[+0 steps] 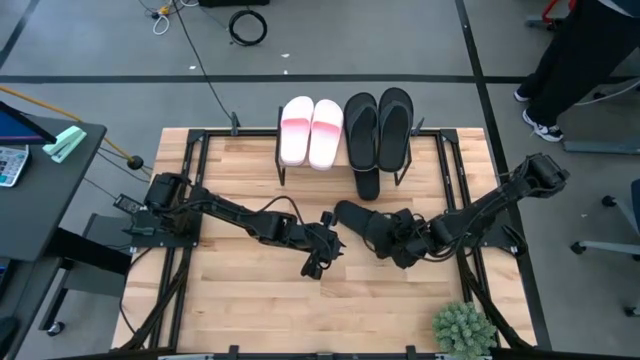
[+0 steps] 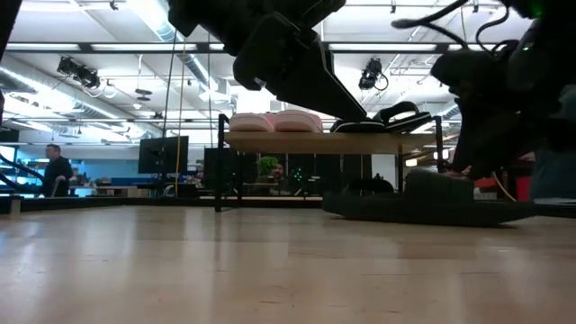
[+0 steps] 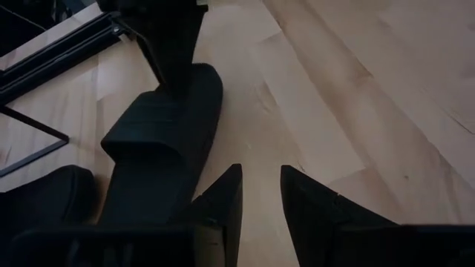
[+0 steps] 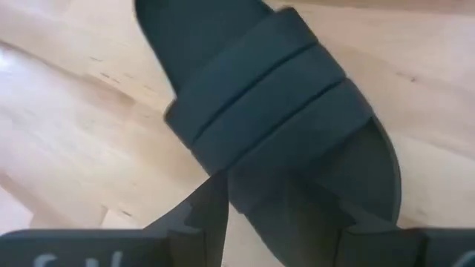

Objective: Pick and place slides into the shelf
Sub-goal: Move the black slide to the center of the table

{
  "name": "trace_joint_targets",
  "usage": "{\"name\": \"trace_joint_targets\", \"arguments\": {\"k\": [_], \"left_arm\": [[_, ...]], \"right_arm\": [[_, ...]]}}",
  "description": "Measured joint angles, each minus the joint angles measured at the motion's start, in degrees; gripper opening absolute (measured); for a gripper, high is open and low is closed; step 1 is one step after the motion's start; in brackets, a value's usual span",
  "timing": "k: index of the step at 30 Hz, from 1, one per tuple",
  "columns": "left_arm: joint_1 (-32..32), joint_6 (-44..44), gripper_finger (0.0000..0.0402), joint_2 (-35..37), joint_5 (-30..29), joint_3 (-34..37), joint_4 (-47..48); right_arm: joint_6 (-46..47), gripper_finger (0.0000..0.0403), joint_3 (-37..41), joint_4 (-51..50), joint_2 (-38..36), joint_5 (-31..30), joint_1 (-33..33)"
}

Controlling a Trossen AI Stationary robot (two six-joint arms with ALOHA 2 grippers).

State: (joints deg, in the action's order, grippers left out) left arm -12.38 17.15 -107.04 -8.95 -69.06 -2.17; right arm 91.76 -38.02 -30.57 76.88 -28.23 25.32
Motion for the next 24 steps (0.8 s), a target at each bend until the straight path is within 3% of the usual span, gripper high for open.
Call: {"name": "trace_joint_targets", "arguments": {"k": [8, 16, 24], "left_arm": [[1.0, 0.1, 0.0098, 0.0, 0.1, 0.0, 0.3], [4.8, 0.0, 0.0094, 0.0, 0.0, 0.0, 0.6], [9.2, -1.7, 0.0092, -0.9, 0.0, 0.0, 0.6]], "right_arm": [[5.7, 0.0132, 3.0, 2.0, -0.1, 3.8, -0.2], [5.2, 0.0132, 4.1, 3.0, 0.0, -2.7, 0.3], [0.4, 0.0132, 13.0, 23.7, -0.1, -4.7, -3.0]]}}
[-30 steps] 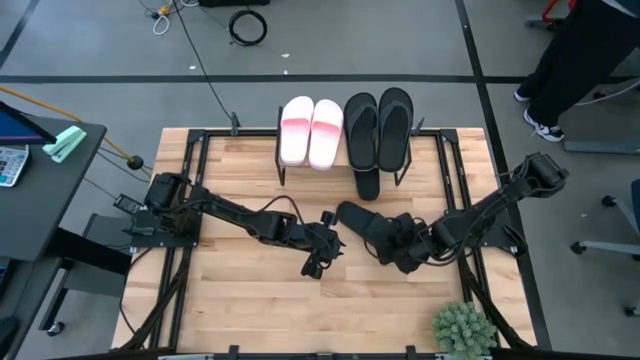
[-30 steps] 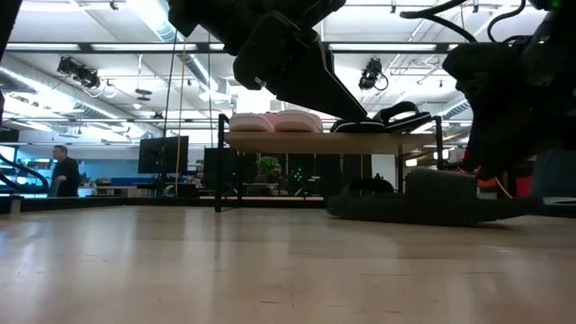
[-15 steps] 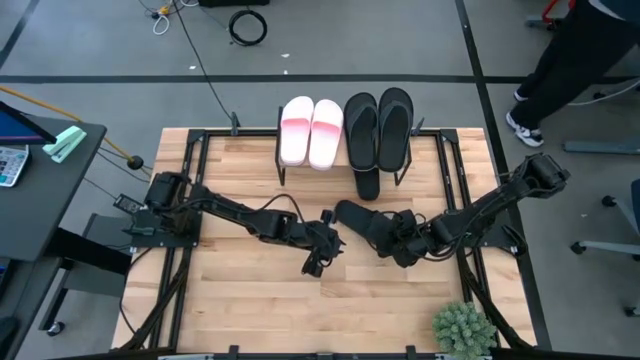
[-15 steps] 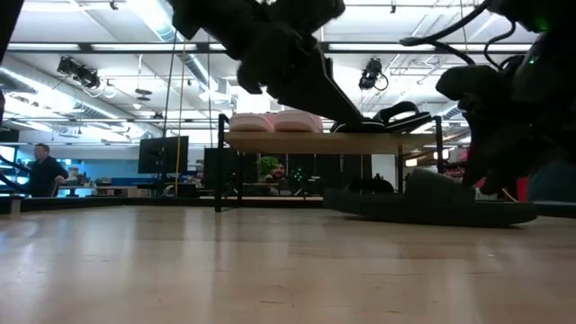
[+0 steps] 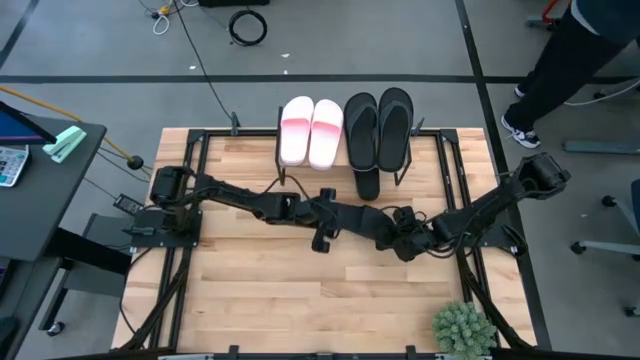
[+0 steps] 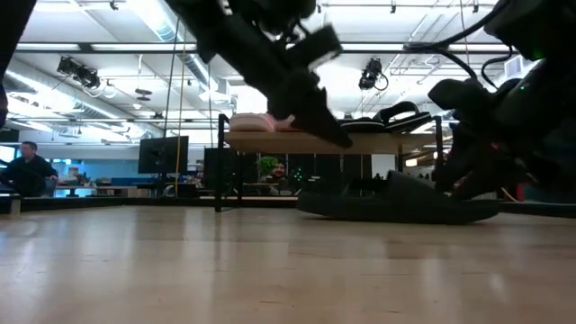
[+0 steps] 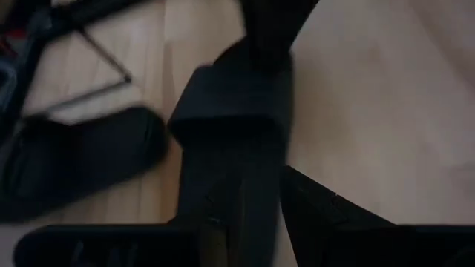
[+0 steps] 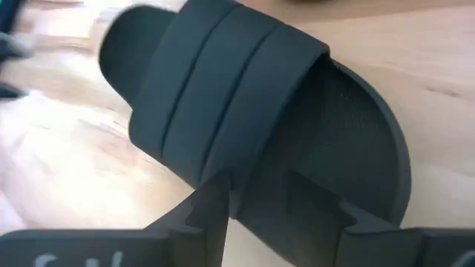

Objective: Pick and place slides into the shelf
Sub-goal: Move the black slide to the center of the table

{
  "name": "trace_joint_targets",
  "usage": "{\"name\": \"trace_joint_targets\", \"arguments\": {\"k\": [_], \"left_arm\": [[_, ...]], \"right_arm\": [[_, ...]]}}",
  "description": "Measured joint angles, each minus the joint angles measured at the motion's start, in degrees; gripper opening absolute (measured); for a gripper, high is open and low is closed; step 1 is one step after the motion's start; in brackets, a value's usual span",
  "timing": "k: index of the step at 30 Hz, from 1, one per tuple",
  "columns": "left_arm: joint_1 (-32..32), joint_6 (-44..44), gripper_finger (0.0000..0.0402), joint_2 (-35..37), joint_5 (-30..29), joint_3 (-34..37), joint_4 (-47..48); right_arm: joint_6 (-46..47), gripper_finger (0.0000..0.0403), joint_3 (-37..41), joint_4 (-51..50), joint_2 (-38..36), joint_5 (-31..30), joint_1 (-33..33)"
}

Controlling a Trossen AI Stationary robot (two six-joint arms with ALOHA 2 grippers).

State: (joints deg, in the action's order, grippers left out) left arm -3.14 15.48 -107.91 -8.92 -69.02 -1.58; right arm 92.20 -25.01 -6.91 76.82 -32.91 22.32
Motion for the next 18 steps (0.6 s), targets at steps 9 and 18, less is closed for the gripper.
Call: {"name": "trace_joint_targets", "arguments": {"k": [9, 18], "left_arm": [[3.0, -4.4, 0.0093, -6.8, 7.3, 0.1, -7.4], [1.2, -7.3, 0.0094, -7.6, 10.0, 0.1, -15.3]], "right_arm": [[-6.7, 0.0122, 1.2, 6.9, -0.2, -2.0, -0.5], [-19.1, 0.0122, 1.2, 16.8, -0.5, -1.6, -6.7]]}}
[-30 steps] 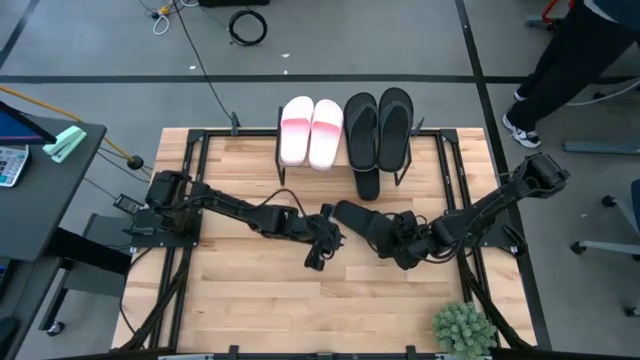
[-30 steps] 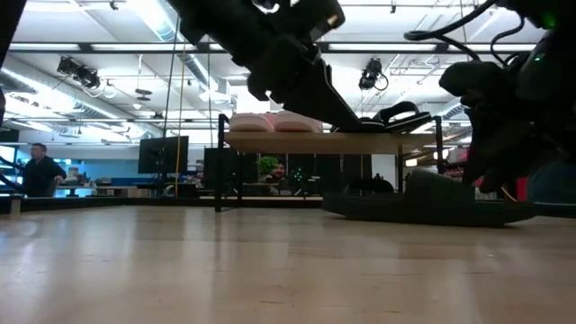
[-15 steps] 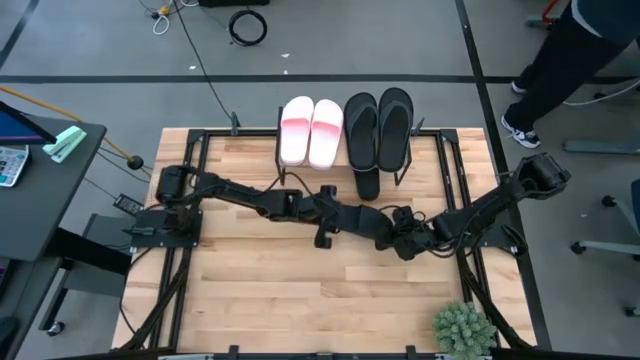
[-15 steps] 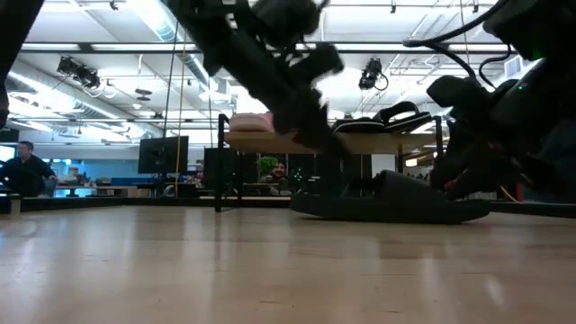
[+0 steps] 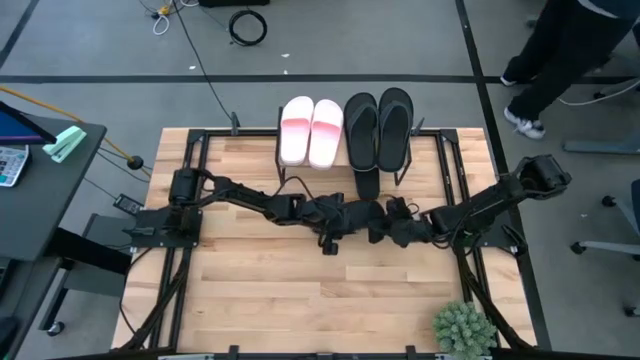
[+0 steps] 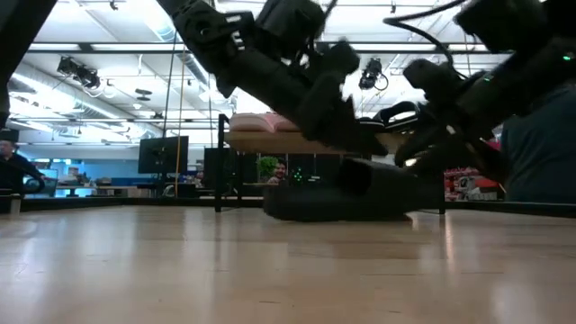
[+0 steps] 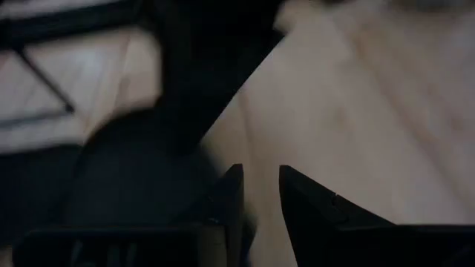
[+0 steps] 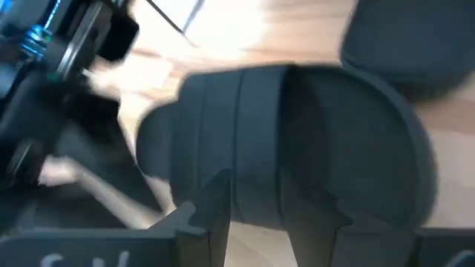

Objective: Pick and place slides into the shelf
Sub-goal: Move the black slide to the center of the table

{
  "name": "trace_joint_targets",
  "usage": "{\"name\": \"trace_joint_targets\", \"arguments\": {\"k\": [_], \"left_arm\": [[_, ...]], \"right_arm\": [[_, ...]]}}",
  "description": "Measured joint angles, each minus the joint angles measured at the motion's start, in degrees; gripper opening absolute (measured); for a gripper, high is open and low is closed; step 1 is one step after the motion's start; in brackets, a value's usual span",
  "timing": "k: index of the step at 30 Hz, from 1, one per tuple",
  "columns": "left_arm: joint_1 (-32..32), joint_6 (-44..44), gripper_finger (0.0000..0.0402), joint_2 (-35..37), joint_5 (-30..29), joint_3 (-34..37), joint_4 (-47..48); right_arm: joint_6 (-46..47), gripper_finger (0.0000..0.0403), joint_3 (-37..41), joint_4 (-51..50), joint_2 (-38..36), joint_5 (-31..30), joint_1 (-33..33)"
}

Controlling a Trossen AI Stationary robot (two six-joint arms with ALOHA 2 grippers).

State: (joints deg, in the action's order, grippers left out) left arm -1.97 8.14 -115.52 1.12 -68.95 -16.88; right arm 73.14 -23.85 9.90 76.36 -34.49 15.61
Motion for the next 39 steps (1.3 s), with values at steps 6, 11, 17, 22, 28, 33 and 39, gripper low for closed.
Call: {"name": "trace_joint_targets", "arguments": {"k": [6, 11, 17, 22, 28, 33, 39], "left_arm": [[-1.0, -0.1, 0.0093, 0.0, 0.4, -0.1, -1.2], [-1.2, 0.0, 0.0092, 0.1, 0.4, -0.1, 0.1], [-1.1, 4.3, 0.0081, 3.5, -0.5, -0.1, 11.5], [-1.8, 13.9, 0.0079, 5.7, -5.7, -0.1, 15.9], [-1.9, 32.9, 0.0112, 4.3, -10.6, -0.1, 14.9], [-1.3, 38.2, 0.0154, 2.4, -14.2, -0.1, 9.4], [0.0, 40.5, 0.0193, 1.0, -14.2, -0.1, 5.9]], "right_arm": [[-6.2, 0.0122, -0.1, 6.5, -0.1, 1.6, -4.1], [-8.9, 0.0122, -0.1, 7.6, -0.1, 7.0, -5.9], [-7.9, 0.0114, -0.1, 7.6, -0.2, 12.1, -0.2], [-7.2, 0.0100, -0.1, 7.9, -1.0, 10.4, 6.5], [-5.7, 0.0091, -0.1, 12.0, -2.4, 5.4, 14.5], [-8.2, 0.0090, -1.8, 12.5, -3.5, 2.7, 19.3], [-12.2, 0.0090, -4.1, 12.6, -4.0, 0.4, 21.8]]}}
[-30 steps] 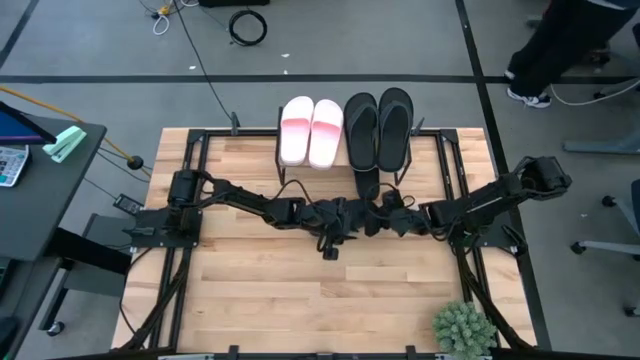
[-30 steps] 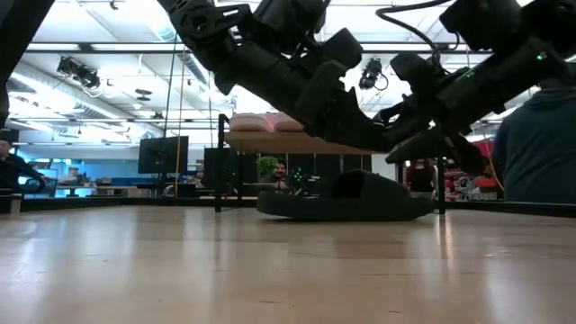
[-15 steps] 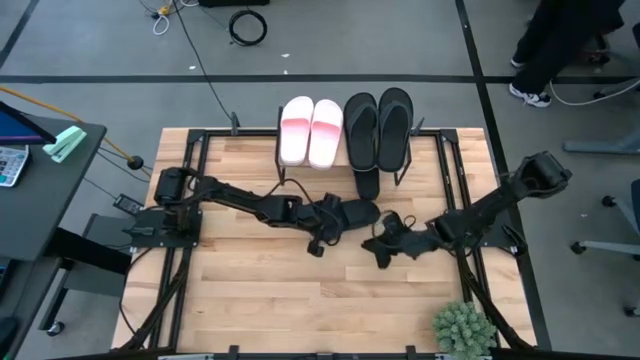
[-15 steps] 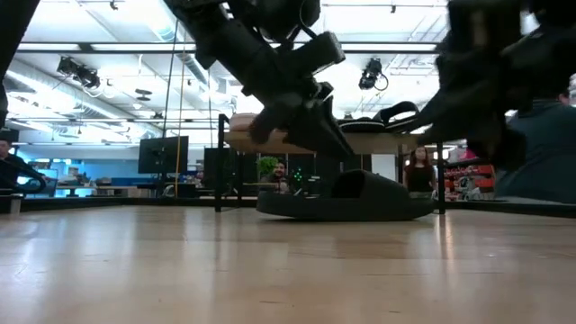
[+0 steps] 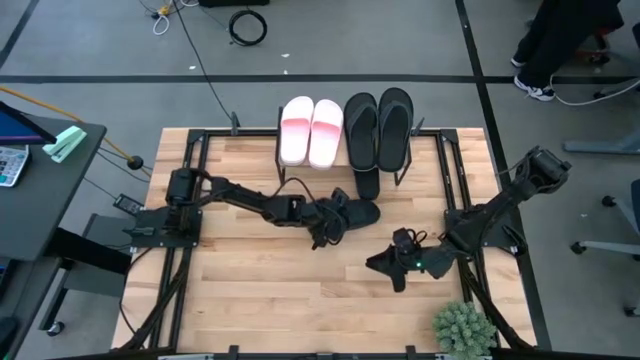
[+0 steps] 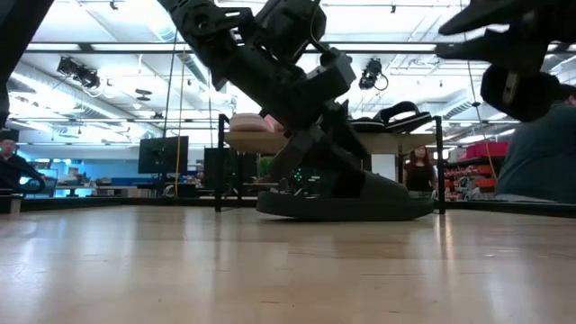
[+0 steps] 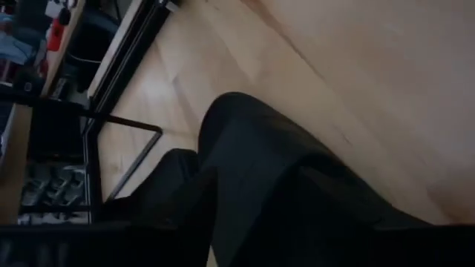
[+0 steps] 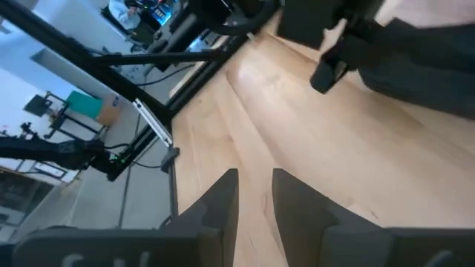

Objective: Pick and place slides into the shelf
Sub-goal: Move the black slide to the center of the table

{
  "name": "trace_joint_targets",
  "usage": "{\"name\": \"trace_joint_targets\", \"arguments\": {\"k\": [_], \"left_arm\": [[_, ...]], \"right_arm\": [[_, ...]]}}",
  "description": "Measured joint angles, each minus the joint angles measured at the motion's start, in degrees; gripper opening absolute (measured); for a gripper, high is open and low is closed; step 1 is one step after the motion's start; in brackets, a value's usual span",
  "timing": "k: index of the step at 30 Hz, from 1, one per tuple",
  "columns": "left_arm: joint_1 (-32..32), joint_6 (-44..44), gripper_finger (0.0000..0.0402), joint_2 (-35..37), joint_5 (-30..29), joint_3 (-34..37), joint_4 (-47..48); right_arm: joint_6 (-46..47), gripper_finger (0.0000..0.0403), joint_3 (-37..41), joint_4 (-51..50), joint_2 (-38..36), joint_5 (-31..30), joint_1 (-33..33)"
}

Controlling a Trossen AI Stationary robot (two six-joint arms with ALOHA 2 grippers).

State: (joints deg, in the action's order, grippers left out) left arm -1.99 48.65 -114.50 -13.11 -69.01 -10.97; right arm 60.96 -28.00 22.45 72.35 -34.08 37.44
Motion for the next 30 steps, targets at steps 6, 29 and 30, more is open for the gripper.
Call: {"name": "trace_joint_targets", "arguments": {"k": [6, 29, 30], "left_arm": [[1.1, -1.3, 0.0199, 0.0, 0.0, 0.0, 0.2], [1.5, -1.9, 0.0055, -5.2, -12.4, 0.0, -6.3], [1.0, -1.7, 0.0034, -5.2, -14.4, 0.0, -6.3]], "right_arm": [[-3.5, 0.0090, -1.4, -0.2, -0.2, -0.5, 0.4], [-5.6, 0.0090, -2.2, -0.1, -0.2, -0.4, 0.4], [-5.6, 0.0090, -2.2, -0.1, -0.2, -0.4, 0.4]]}}
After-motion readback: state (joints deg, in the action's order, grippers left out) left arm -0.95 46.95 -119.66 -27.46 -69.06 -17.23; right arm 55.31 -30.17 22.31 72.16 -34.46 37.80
